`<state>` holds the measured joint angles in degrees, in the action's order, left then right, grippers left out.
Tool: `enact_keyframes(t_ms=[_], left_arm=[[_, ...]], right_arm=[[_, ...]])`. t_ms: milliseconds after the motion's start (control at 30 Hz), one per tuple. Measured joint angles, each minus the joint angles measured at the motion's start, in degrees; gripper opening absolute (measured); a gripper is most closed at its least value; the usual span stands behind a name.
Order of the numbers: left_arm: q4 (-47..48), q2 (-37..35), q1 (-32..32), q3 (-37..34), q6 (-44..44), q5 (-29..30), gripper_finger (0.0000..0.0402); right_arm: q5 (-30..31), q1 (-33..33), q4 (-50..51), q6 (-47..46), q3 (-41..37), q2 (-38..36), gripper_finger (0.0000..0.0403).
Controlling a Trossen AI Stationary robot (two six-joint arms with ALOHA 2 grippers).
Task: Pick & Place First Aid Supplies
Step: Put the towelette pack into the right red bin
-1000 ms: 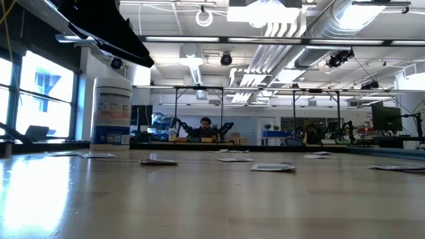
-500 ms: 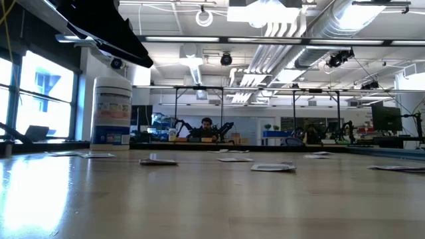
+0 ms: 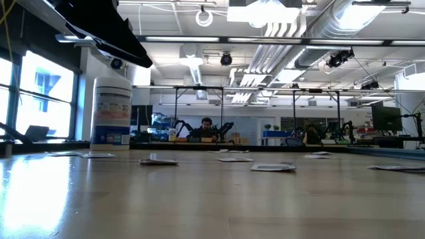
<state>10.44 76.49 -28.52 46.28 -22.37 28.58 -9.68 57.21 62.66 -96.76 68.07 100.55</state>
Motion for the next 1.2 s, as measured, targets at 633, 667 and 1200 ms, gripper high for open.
enact_keyframes(t_ms=[633, 667, 1200], left_arm=[[0.0, 0.0, 0.0, 0.0, 0.0, -0.1, 0.0186], [0.0, 0.0, 0.0, 0.0, 0.0, -0.1, 0.0186], [0.0, 0.0, 0.0, 0.0, 0.0, -0.2, 0.0186]], right_arm=[[29.4, -16.9, -0.3, 36.2, 7.0, -6.0, 0.0100], [29.7, -18.7, -4.9, 41.7, 6.0, -5.7, 0.0100], [20.4, -33.9, -43.5, 83.4, -6.9, 5.7, 0.0155]])
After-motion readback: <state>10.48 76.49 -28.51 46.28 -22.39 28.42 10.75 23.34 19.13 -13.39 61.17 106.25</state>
